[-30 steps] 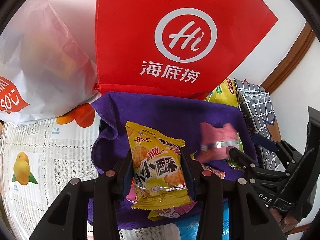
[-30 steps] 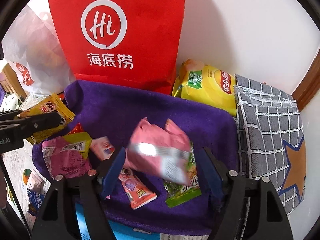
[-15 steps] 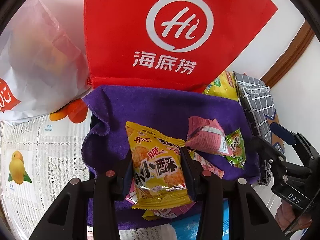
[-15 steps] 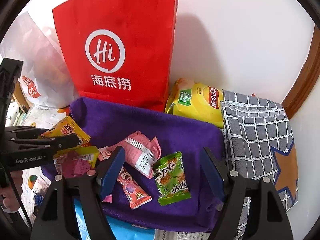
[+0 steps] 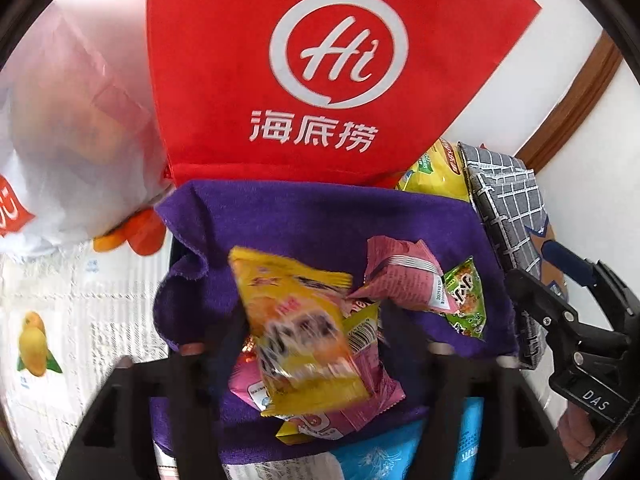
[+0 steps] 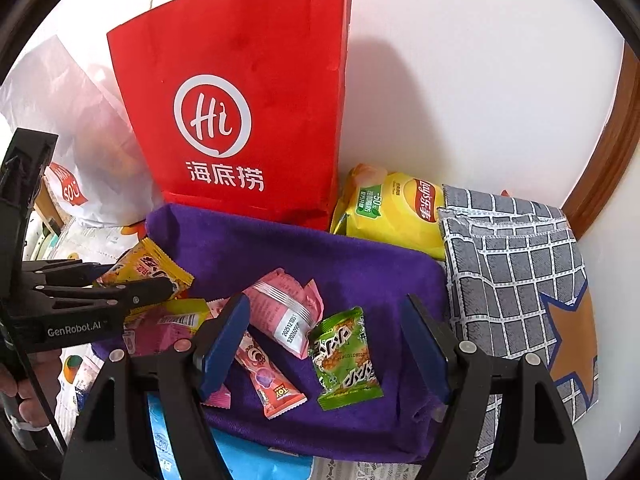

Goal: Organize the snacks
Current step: 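Open both tools to drop the bags onto the purple towel, then move both tools back toward the remaining snacks beside the tissue pack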

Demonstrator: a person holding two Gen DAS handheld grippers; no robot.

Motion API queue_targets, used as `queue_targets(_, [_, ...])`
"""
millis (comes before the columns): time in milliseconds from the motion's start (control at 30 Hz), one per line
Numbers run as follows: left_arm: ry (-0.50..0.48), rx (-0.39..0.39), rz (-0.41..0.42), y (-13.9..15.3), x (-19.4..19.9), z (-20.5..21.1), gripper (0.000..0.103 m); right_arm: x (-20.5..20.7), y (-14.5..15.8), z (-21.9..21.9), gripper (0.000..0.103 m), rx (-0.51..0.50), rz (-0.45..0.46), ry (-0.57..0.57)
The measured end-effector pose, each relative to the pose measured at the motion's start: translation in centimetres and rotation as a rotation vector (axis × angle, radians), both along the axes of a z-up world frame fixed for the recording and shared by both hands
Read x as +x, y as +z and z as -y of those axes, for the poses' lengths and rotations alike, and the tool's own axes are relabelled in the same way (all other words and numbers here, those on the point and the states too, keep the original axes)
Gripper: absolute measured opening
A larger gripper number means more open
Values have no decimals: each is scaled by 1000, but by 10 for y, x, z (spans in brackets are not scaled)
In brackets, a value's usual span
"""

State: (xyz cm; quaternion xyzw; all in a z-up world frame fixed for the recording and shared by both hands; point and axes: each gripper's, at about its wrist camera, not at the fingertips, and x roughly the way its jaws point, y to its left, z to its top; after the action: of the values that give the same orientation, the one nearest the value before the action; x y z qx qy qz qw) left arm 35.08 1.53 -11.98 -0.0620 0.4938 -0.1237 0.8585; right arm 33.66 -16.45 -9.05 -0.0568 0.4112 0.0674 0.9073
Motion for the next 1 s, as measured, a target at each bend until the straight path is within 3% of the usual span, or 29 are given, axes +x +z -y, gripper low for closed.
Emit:
queue_targets(67, [7, 28, 31, 5, -3, 3, 75, -2, 2, -1, 77, -3, 6, -3])
queue_targets(400, [1, 17, 81, 29, -15, 3, 77, -16, 19, -3, 81, 23, 31, -13])
queue_targets(1000, [-69, -15, 176, 80, -72, 14, 77, -97, 47, 20, 90, 8, 27, -167])
